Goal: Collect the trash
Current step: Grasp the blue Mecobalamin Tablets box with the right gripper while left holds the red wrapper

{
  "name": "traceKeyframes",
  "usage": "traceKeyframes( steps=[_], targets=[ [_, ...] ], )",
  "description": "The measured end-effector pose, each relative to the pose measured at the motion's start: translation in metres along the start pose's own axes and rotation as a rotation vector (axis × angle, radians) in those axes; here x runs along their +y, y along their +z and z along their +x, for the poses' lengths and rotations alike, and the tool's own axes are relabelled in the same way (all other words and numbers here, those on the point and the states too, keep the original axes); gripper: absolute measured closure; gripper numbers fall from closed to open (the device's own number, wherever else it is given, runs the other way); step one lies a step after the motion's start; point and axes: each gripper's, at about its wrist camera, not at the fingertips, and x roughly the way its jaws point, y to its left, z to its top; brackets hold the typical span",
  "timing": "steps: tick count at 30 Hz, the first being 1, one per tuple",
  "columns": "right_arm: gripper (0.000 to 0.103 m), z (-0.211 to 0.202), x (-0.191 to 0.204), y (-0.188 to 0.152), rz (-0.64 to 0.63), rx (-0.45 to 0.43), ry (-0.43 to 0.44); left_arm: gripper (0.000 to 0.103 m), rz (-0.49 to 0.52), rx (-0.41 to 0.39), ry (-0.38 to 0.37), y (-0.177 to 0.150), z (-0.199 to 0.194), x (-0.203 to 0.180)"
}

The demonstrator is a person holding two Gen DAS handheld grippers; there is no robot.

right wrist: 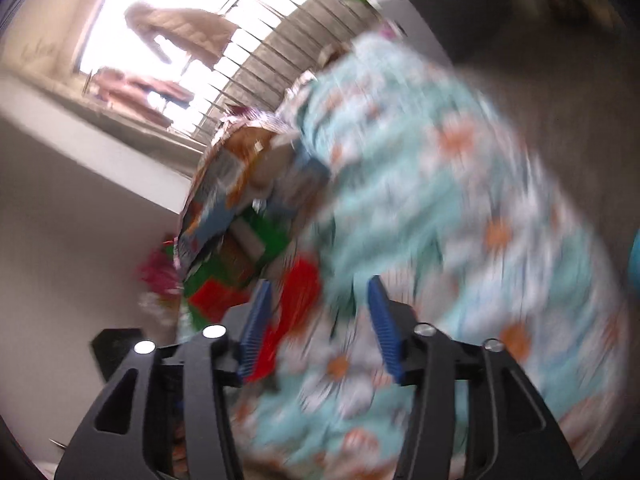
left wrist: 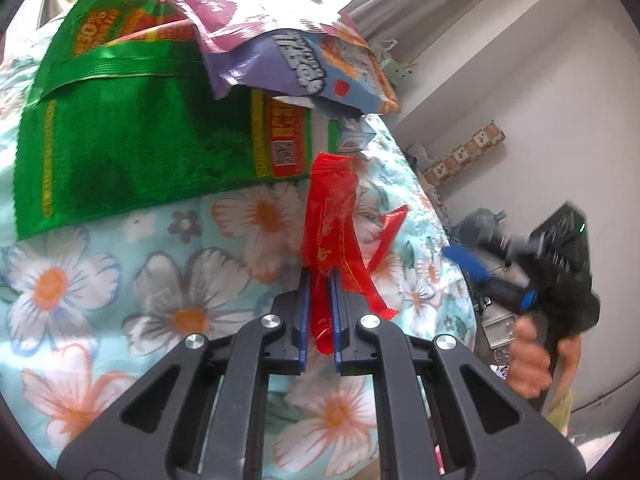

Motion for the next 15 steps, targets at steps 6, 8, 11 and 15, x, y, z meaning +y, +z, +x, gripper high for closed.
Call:
traceKeyframes(
  steps=[6, 8, 11, 15],
  targets=[
    [0.029, 0.044, 0.038, 0.033, -0.217, -0.029, -0.081, 0.096, -0.022, 0.001, 0.009, -0.003, -0.007, 0.014],
    [0.026, 0.064, 0.052, 0.039, -0.319, -0.029, -0.124, 0.096, -0.023, 0.002, 0.011, -0.003, -0.006, 0.016],
    [0.022, 0.086, 0.062, 0.041, -0.422, -0.026, -0.19, 0.096, -0.023, 0.007, 0.004, -0.004, -0.008, 0.022],
    [0.02, 0.109, 0.066, 0.052, -0.484, -0.008, -0.213, 0.096, -0.02, 0.011, -0.001, -0.001, -0.004, 0.02]
  ],
)
